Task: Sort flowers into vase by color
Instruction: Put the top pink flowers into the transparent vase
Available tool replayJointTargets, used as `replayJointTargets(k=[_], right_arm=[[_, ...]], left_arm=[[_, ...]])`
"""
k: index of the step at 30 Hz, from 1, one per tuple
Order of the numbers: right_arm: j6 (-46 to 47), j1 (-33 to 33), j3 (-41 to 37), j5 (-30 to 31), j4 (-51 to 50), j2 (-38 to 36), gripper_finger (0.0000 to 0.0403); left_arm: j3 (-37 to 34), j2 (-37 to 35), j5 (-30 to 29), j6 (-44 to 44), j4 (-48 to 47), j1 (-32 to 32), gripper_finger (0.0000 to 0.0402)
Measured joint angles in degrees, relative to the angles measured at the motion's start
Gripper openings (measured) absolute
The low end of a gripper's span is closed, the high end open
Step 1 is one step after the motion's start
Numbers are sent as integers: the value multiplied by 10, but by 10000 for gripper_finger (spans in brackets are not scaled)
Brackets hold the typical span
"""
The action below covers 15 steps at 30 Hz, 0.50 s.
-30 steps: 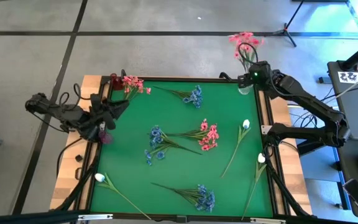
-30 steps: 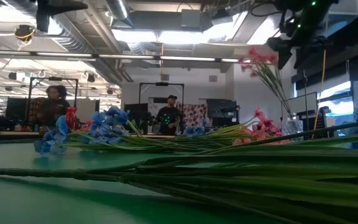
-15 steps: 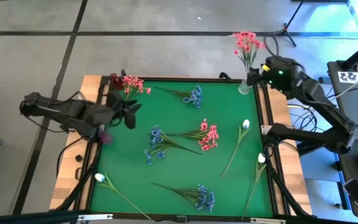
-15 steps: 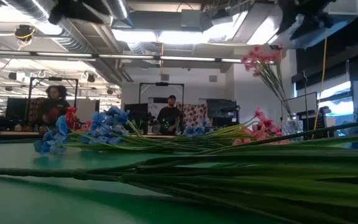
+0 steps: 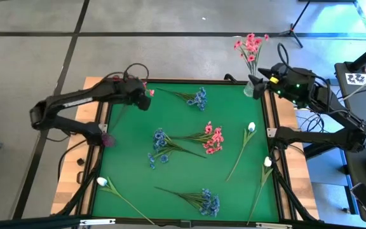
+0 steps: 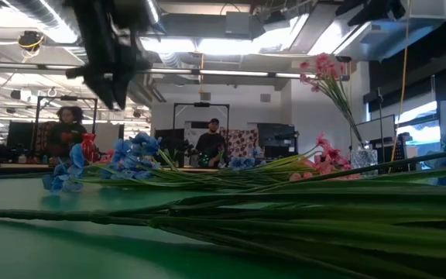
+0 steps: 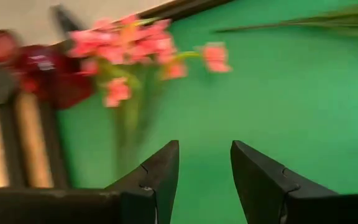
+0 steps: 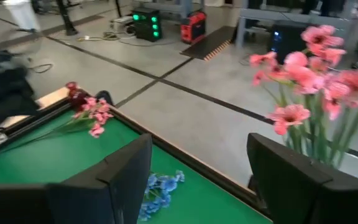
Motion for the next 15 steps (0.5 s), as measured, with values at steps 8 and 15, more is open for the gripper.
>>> replayJointTargets(k=[8,15], right_arm=[[-6,49,0,-9,36,6,264],[28,67,0,-8,36,5,264]], left_arm=[[-1,120,48,49,-7,138,141],[-1,199,65,112,17,218,141]])
